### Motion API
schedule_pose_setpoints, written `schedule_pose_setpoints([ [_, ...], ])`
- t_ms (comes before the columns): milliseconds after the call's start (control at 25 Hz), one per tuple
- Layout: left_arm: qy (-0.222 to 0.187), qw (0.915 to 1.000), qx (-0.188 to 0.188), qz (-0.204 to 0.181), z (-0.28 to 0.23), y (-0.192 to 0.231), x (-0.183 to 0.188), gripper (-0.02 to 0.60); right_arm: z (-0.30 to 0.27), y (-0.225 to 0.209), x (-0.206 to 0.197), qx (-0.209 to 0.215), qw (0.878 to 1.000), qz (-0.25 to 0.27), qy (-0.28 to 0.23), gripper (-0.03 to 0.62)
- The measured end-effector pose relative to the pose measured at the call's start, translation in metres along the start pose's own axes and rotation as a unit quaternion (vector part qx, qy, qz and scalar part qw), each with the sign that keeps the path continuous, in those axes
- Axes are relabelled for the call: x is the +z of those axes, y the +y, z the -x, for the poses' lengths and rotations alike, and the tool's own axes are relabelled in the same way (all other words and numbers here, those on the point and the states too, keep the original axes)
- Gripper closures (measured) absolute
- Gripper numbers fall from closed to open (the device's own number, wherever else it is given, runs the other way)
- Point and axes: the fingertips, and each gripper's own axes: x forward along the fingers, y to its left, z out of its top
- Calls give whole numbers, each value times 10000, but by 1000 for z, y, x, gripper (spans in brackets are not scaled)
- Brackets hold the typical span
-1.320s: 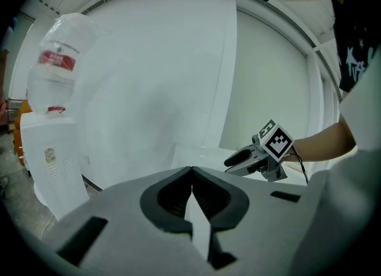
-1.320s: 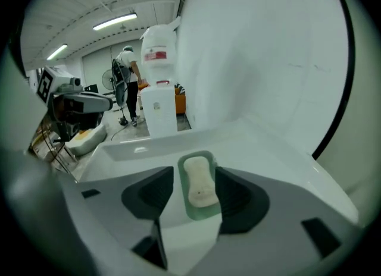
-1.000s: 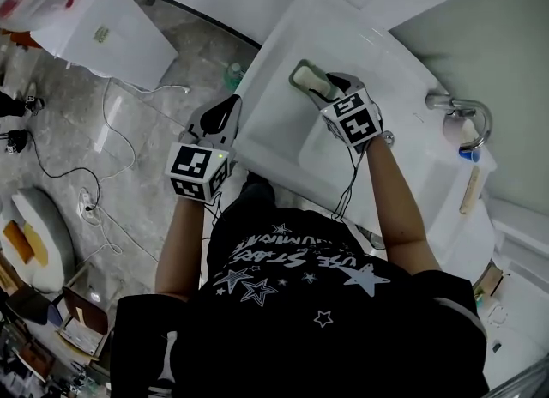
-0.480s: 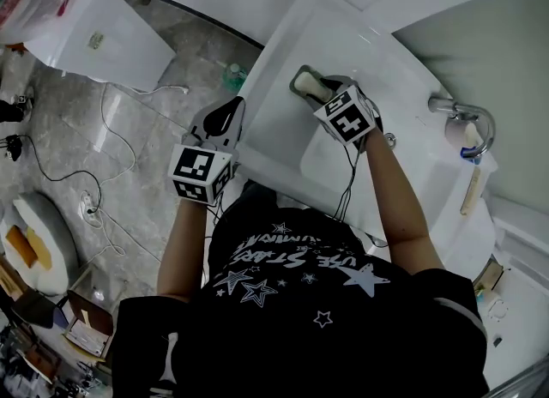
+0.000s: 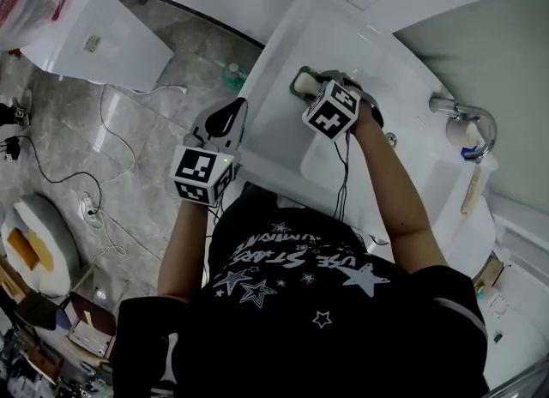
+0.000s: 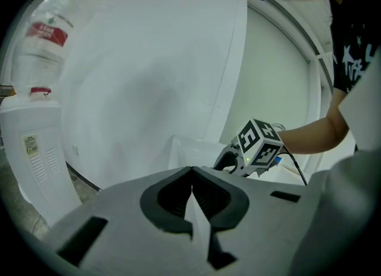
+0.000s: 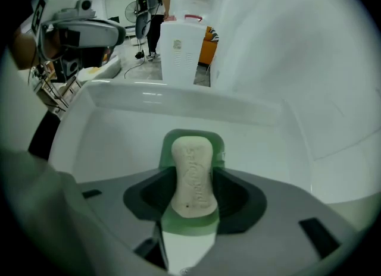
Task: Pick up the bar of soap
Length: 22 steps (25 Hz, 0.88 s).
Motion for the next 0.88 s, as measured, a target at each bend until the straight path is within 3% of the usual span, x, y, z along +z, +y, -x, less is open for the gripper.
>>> schedule_pose_setpoints([
  [400, 127, 9999, 51, -27, 0, -2, -3, 571, -1, 1, 2, -87, 9989, 456, 54, 404],
  [880, 97, 9998, 145, -113, 13, -12, -2, 571, 25, -8, 9, -357, 9965, -225, -727, 408],
])
